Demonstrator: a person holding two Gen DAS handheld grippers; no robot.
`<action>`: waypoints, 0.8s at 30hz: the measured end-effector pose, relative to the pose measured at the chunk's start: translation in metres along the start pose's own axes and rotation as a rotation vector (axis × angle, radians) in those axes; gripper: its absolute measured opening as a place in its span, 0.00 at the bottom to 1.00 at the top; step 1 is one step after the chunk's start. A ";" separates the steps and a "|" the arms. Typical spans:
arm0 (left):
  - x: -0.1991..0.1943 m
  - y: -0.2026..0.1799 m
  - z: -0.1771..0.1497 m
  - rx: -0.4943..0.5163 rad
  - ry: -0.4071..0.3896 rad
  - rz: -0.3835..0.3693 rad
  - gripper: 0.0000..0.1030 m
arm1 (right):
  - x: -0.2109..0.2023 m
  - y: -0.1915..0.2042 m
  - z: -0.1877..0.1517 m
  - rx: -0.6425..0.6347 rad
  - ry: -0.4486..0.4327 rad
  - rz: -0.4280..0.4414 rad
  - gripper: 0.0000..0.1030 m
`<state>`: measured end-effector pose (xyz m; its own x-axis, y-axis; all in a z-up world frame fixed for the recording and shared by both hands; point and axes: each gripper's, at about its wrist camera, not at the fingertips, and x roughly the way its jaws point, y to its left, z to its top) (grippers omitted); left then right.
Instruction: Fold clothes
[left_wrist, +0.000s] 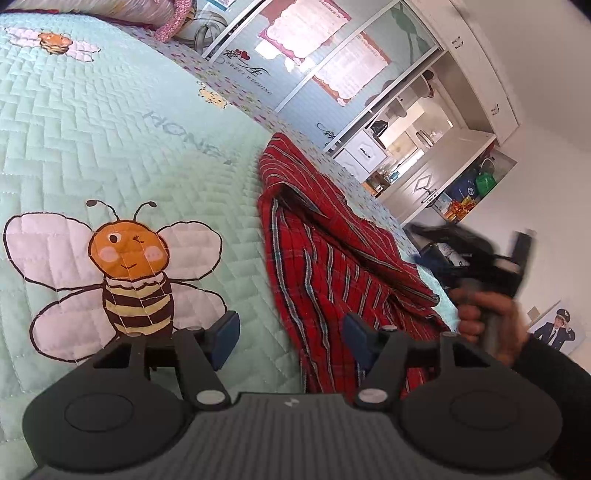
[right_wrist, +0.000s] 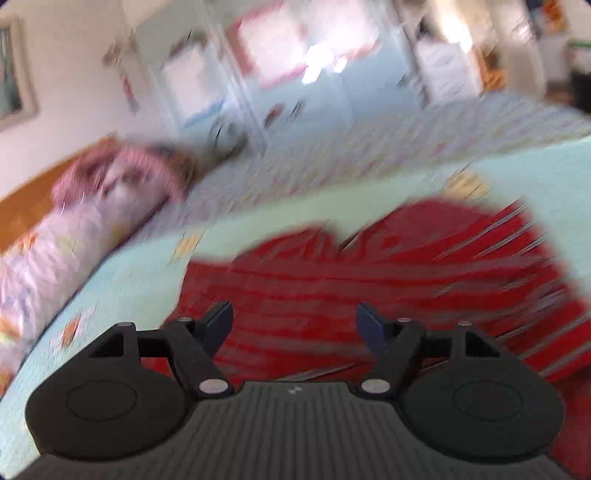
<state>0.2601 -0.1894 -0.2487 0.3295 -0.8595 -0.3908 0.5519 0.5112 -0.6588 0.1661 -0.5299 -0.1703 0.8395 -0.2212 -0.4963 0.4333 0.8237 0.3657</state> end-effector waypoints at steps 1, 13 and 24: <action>0.000 0.001 0.000 -0.006 0.001 -0.004 0.63 | 0.016 0.005 -0.010 -0.029 0.060 -0.042 0.72; -0.001 0.004 0.003 -0.034 0.005 -0.026 0.64 | 0.059 0.151 -0.044 -0.400 0.052 0.022 0.73; 0.000 0.004 0.005 -0.028 0.015 -0.030 0.65 | -0.043 0.138 -0.064 -0.443 -0.029 -0.050 0.66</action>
<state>0.2662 -0.1870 -0.2477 0.3015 -0.8747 -0.3795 0.5401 0.4847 -0.6880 0.1685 -0.3729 -0.1485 0.8327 -0.2755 -0.4804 0.2961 0.9545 -0.0342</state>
